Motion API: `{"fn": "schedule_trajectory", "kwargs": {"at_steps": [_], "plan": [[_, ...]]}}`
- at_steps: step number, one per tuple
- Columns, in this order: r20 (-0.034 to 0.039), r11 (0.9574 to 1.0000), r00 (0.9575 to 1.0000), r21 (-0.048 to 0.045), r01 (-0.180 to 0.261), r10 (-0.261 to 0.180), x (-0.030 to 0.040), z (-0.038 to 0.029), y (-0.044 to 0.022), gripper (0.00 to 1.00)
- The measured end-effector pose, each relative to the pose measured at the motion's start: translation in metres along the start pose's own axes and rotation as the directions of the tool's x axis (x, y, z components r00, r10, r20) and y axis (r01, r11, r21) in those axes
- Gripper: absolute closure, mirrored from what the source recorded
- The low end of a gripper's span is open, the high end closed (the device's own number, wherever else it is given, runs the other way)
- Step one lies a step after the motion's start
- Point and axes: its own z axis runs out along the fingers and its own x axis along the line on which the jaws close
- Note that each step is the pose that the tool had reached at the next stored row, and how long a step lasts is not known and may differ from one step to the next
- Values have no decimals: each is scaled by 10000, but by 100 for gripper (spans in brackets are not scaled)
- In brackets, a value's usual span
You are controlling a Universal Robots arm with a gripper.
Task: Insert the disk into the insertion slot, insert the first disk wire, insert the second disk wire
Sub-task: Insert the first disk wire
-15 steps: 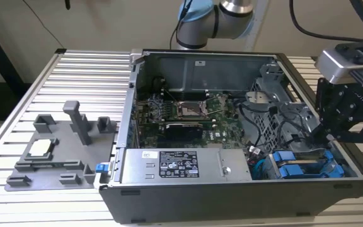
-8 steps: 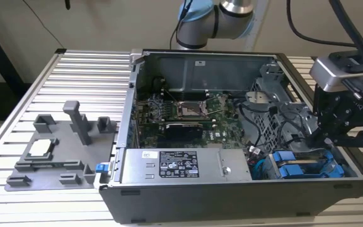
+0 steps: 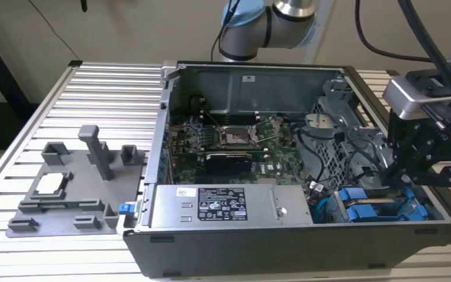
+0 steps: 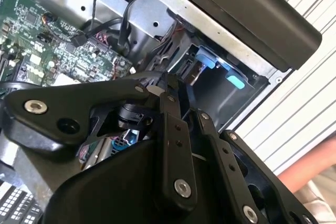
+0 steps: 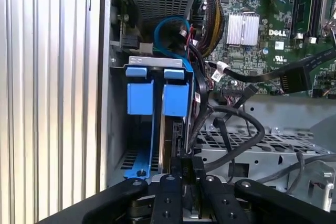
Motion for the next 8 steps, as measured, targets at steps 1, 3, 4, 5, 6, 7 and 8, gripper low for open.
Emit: {"fn": "schedule_trajectory", "kwargs": {"at_steps": [1, 3, 4, 5, 6, 7, 8], "plan": [[-1, 10000, 10000, 1, -1, 1, 2, 6, -5, 81], [1, 10000, 10000, 2, 0, 0, 7, 19, -17, 81], [4, 10000, 10000, 2, -1, 1, 9, 25, -23, 81], [3, 10000, 10000, 2, -1, 1, 12, 30, -28, 81], [1, 10000, 10000, 2, 0, 0, 16, 34, -34, 81], [2, 10000, 10000, 3, 0, 0, 19, 40, -38, 81], [2, 10000, 10000, 4, -1, 1, 22, 45, -39, 81]]}}
